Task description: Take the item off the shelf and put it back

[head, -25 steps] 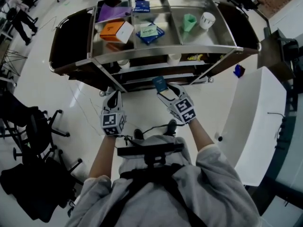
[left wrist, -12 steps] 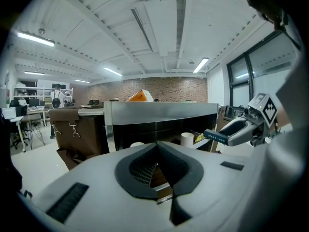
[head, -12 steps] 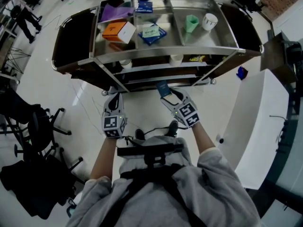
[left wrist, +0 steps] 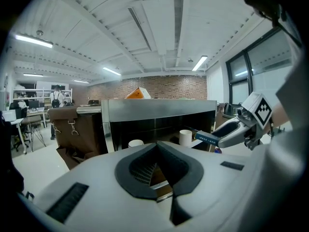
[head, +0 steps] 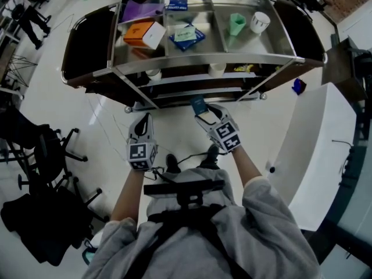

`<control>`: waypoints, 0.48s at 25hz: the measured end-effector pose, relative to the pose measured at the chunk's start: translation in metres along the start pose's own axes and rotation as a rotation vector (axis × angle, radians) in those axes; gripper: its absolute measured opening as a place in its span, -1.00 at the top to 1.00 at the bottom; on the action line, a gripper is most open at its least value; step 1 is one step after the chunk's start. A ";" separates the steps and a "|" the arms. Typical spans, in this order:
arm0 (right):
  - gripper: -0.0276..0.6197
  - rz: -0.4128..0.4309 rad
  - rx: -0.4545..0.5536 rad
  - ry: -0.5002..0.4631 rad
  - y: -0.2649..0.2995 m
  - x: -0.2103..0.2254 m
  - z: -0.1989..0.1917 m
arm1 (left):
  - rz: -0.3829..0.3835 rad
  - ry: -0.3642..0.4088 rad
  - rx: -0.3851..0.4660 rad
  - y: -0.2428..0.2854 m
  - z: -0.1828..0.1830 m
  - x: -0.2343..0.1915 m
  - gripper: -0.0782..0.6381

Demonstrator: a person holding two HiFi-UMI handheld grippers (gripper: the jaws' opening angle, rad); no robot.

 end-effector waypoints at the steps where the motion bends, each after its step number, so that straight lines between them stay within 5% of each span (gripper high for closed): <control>1: 0.10 -0.006 -0.003 -0.003 0.006 0.002 0.001 | -0.002 0.002 0.001 0.004 -0.002 0.000 0.76; 12: 0.10 -0.079 -0.064 -0.007 0.100 0.037 -0.001 | 0.015 0.011 -0.030 0.064 -0.013 0.007 0.76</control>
Point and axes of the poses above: the fingertips, and each gripper's own axes: y forward along the fingers, x to its right, z out of its top, the point moved 6 cm from there along -y, backward along the fingers, and after that the axes turned 1 degree about y, right-handed, at the moved point
